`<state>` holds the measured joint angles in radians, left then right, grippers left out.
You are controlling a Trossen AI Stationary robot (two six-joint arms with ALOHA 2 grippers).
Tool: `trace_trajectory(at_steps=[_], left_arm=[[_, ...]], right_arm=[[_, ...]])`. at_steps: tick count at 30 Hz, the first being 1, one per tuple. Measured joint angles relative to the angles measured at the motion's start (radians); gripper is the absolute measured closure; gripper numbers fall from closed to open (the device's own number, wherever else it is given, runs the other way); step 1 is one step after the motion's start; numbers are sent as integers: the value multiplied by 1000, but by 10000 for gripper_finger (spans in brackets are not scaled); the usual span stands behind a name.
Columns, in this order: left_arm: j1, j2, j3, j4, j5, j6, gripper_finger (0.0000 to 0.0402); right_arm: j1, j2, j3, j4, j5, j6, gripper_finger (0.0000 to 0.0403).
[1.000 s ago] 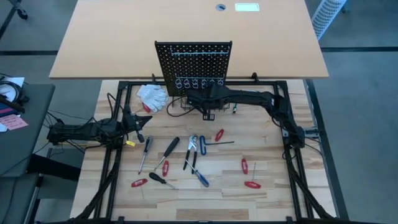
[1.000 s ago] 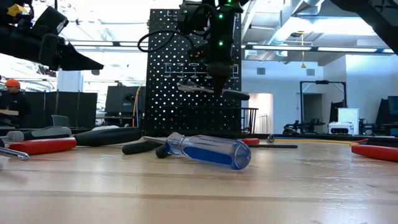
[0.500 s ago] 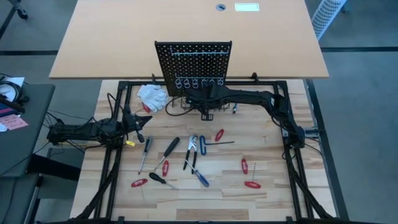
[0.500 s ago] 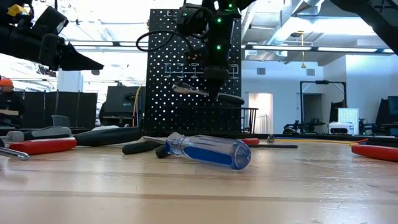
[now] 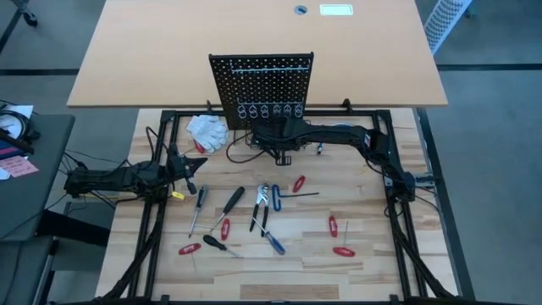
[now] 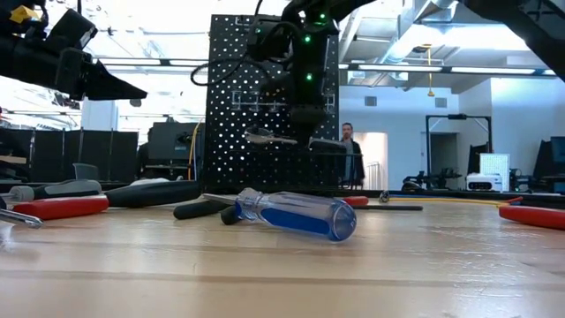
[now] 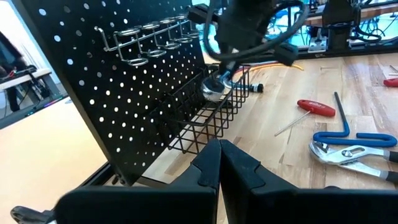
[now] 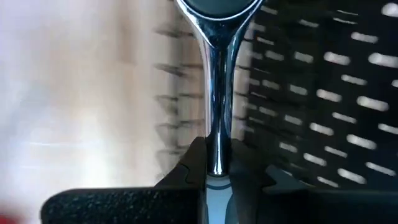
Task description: Hang tools onto peg board
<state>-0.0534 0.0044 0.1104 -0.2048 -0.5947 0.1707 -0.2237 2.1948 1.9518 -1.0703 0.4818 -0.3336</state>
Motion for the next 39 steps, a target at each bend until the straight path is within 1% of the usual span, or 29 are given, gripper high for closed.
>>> trace_trajectory(at_steps=[5, 14, 19, 29, 36, 39], left_arm=[[0, 0, 0, 1, 1, 0, 401], [0, 0, 0, 3, 1, 0, 402], [0, 0, 0, 3, 1, 0, 402], [0, 0, 0, 3, 1, 0, 402], [0, 0, 0, 3, 1, 0, 401], [0, 0, 0, 3, 1, 0, 402]], right_arm=[[0, 5, -1, 30, 0, 1, 360], [-1, 5, -2, 27, 8, 4, 360], [-2, 2, -2, 22, 12, 64, 359], [-13, 2, -2, 12, 68, 73, 359], [-17, 1, -1, 11, 73, 72, 359], [-16, 0, -1, 11, 79, 72, 351]])
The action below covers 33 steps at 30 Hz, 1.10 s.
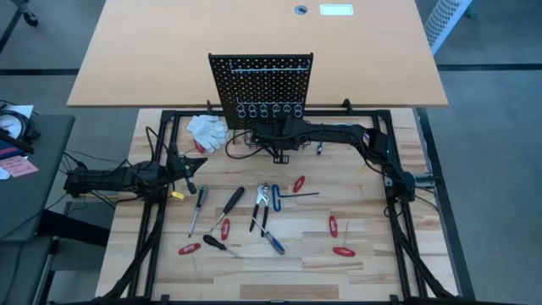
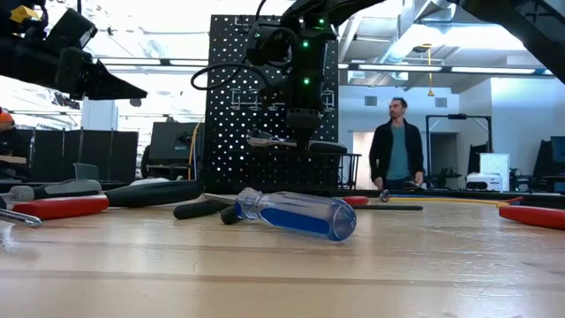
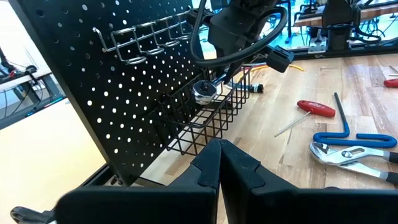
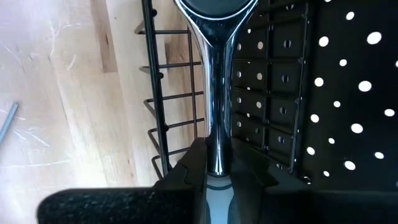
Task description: Hang tools onto peg board
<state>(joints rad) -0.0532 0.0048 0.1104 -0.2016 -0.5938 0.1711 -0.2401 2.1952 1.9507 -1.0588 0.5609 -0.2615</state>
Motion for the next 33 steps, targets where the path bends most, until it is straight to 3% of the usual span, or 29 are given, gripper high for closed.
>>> trace_trajectory(at_steps=[10, 23, 33], left_arm=[[0, 0, 0, 1, 0, 0, 402], [0, 0, 0, 1, 0, 0, 402], [0, 0, 0, 1, 0, 0, 402]], right_arm=[[0, -2, 1, 6, 28, 2, 298], [64, -62, 27, -37, 5, 190, 294], [142, -244, 2, -48, -221, 326, 294]])
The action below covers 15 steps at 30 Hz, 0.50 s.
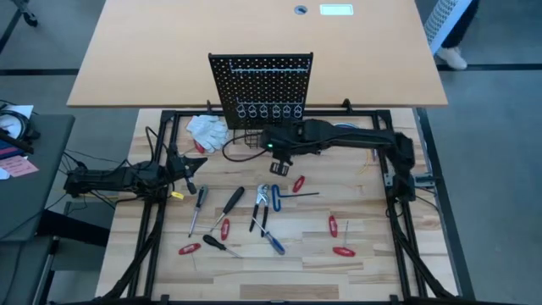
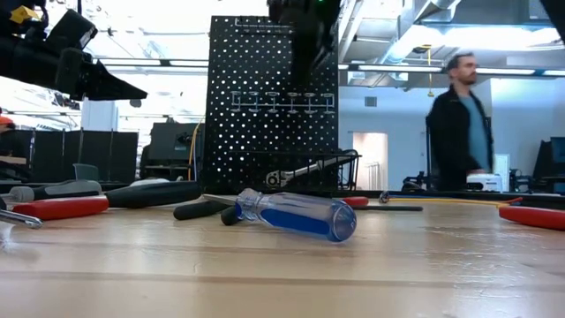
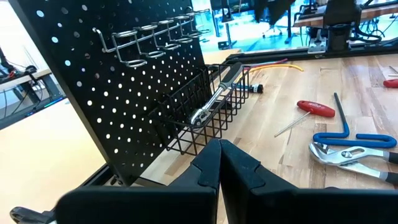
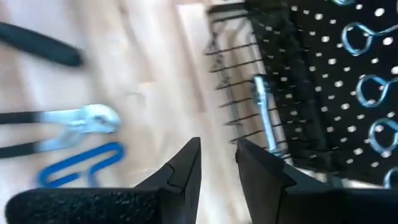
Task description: Hang tools onto peg board
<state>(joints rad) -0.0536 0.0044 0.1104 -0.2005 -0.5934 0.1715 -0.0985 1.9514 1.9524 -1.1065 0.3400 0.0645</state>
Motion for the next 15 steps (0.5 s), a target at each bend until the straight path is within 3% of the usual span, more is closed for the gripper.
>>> trace_trajectory(at_steps=[5, 15], left_arm=[[0, 0, 0, 0, 0, -1, 402], [0, 0, 0, 0, 0, -160, 401]], right_arm=[[57, -123, -127, 31, -63, 133, 294], [229, -389, -658, 368, -82, 655, 292]])
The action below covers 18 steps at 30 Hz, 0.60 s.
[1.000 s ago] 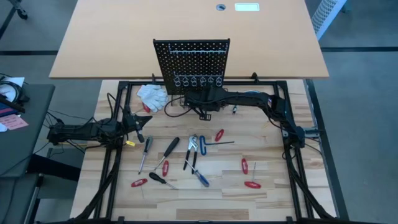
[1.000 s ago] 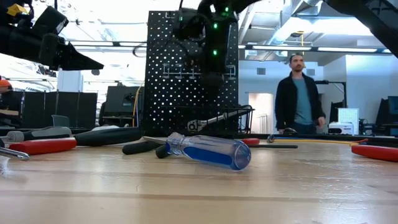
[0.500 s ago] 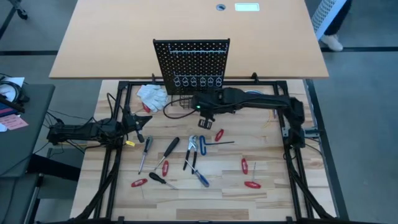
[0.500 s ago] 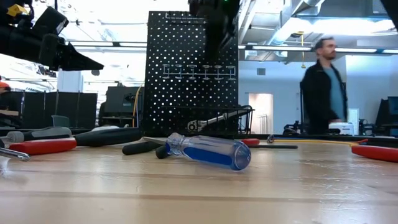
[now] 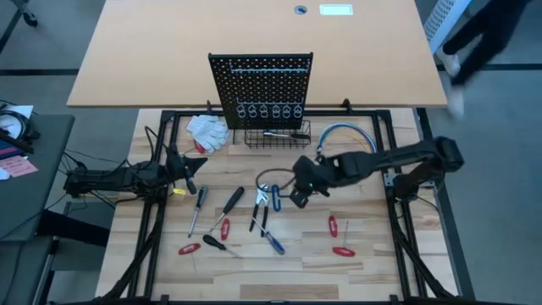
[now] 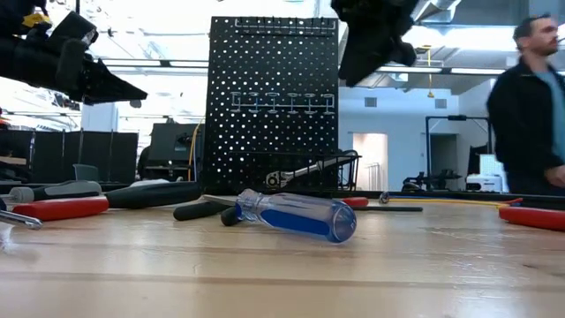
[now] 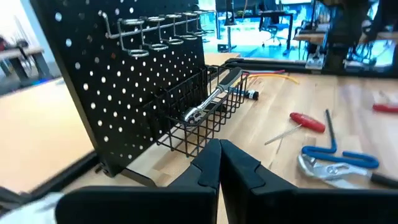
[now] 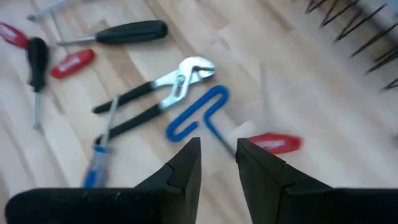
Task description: Hang tools onto peg board
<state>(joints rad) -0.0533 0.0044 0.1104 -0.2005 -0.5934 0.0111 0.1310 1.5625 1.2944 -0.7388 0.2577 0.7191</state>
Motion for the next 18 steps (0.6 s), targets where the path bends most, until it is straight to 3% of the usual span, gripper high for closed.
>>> trace_trajectory(at_steps=[4, 9, 13, 18], left_arm=[[0, 0, 0, 0, 0, -82, 402], [0, 0, 0, 12, 0, -244, 402], [0, 0, -1, 41, 1, -465, 402], [0, 0, -1, 26, 0, -735, 402]], right_arm=[[39, 15, -74, 136, -2, 71, 270], [32, 116, -73, 319, -30, 114, 204], [-55, 211, 60, 305, -148, 153, 155], [-170, 323, 291, 111, -287, 240, 144]])
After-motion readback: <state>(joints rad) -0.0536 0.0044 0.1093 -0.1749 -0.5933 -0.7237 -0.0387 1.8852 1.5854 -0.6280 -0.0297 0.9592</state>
